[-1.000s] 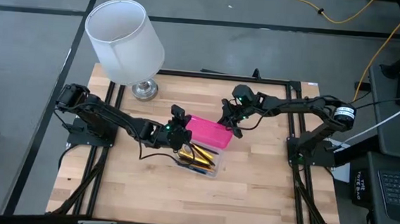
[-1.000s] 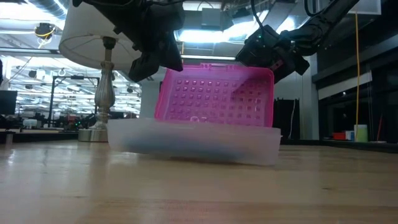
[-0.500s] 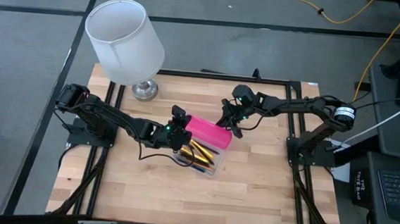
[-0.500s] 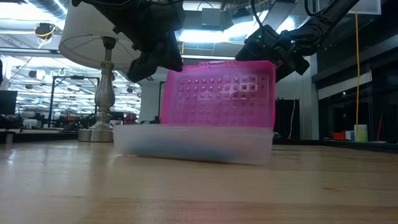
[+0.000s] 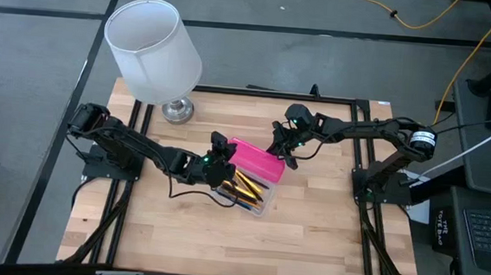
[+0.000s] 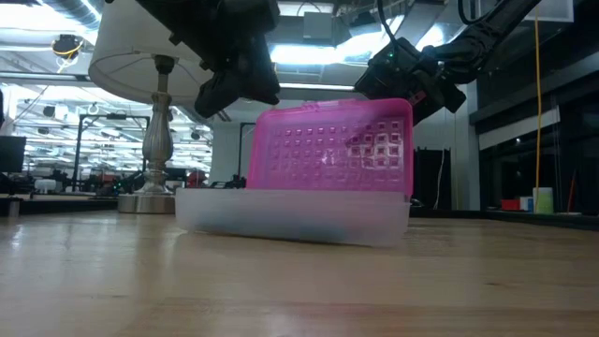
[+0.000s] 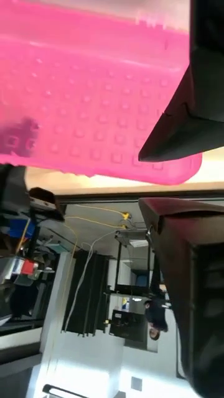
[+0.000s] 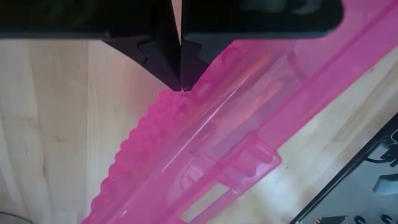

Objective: Pick & place school supplies into a supply box
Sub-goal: Close the supply box

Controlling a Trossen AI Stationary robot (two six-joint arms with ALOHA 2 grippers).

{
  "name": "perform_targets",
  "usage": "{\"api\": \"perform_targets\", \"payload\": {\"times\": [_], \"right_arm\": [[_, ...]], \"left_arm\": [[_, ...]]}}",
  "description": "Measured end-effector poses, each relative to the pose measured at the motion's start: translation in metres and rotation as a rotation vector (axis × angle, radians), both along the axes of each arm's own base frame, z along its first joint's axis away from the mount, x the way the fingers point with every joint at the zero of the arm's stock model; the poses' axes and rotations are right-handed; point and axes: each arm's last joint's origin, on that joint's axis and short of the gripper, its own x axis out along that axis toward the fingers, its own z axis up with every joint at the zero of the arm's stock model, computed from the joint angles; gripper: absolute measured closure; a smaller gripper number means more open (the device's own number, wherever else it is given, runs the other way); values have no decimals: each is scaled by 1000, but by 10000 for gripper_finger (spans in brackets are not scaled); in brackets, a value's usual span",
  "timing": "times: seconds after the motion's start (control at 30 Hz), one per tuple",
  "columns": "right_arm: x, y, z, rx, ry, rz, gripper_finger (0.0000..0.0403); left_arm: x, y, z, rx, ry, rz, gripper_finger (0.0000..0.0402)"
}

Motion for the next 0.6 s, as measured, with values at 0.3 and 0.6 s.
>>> {"api": "perform_targets", "payload": {"times": [0.3, 0.6], "right_arm": [[0, 0, 0, 0, -1, 0, 399], [12, 23, 4, -52, -20, 18, 399]], "left_arm": [[-15, -23, 18, -61, -149, 5, 310], [-64, -19, 52, -338, -304, 68, 332]]}}
